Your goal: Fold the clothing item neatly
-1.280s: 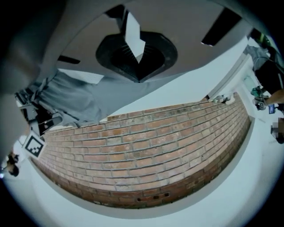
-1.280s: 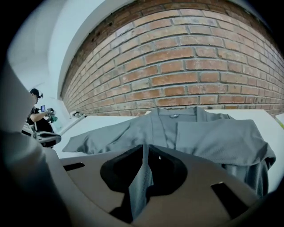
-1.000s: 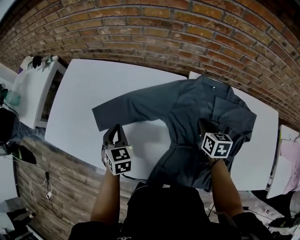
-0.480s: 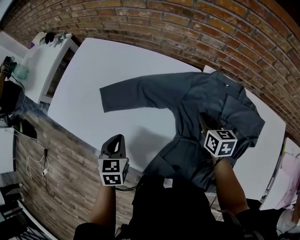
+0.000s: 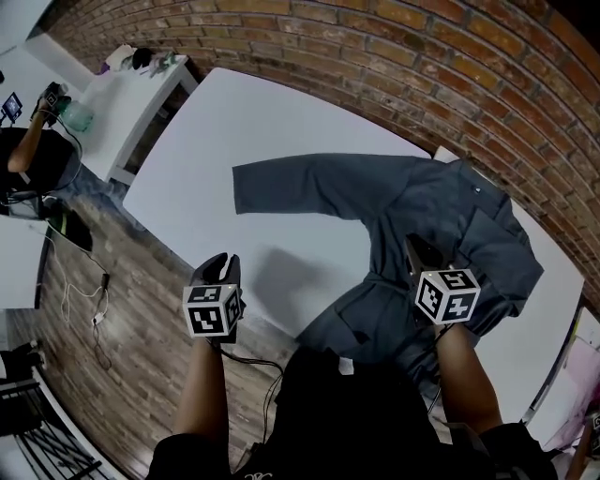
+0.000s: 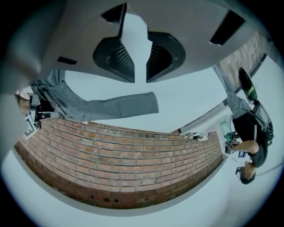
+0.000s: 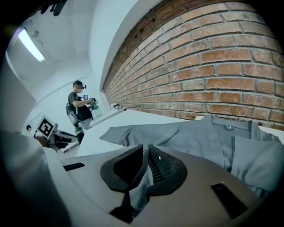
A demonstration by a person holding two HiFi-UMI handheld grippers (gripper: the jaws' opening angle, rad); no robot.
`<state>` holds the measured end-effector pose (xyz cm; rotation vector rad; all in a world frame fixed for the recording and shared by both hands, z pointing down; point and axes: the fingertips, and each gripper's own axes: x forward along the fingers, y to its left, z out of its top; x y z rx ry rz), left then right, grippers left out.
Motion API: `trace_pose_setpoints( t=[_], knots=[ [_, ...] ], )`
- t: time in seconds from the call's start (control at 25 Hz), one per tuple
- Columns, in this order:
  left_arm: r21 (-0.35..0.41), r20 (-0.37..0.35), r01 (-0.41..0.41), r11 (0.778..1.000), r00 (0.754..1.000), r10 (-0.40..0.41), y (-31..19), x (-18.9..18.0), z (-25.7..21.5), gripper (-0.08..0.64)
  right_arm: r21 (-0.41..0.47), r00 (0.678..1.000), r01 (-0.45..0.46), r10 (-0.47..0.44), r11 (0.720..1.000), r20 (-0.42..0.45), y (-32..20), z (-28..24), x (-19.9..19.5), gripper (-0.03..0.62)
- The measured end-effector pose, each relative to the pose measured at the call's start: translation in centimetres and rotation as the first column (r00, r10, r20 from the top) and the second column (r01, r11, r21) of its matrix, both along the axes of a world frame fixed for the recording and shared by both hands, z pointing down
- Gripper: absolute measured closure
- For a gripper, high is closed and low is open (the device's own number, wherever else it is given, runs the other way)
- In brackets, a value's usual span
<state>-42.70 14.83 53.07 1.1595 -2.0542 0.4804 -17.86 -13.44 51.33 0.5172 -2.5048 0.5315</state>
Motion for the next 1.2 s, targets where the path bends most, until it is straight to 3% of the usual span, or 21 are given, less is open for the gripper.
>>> trace_pose_setpoints(
  t=[0.12,0.36,0.6,0.84,1.2],
  knots=[
    [-0.027,0.018,-0.007,1.000,1.000,0.007,-1.5,-2.8,0.1,0.489,0.001,1.000,0.007,-0.007,1.000,-0.002,0.4,0.0,0.3,0.554],
    [-0.062,-0.041,-0.022,0.998,0.999,0.020,-6.9,-8.1,2.3,0.483,-0.011,0.999,-0.048,0.048,0.999,-0.016,0.0,0.3,2.0,0.554],
    [-0.139,-0.061,0.049,0.989,0.996,-0.058,-9.6,-13.6,5.8,0.483,-0.026,0.993,-0.120,0.119,0.992,-0.022,-0.8,0.8,3.7,0.554],
    [-0.179,-0.152,0.074,0.981,0.983,-0.101,-10.3,-14.8,8.6,0.483,-0.025,0.988,-0.149,0.148,0.989,-0.040,-0.8,1.1,4.1,0.554],
    [-0.211,-0.207,0.071,0.975,0.972,-0.115,-10.9,-15.1,10.2,0.480,-0.016,0.985,-0.164,0.163,0.986,-0.054,-1.1,1.3,4.1,0.554]
  ],
)
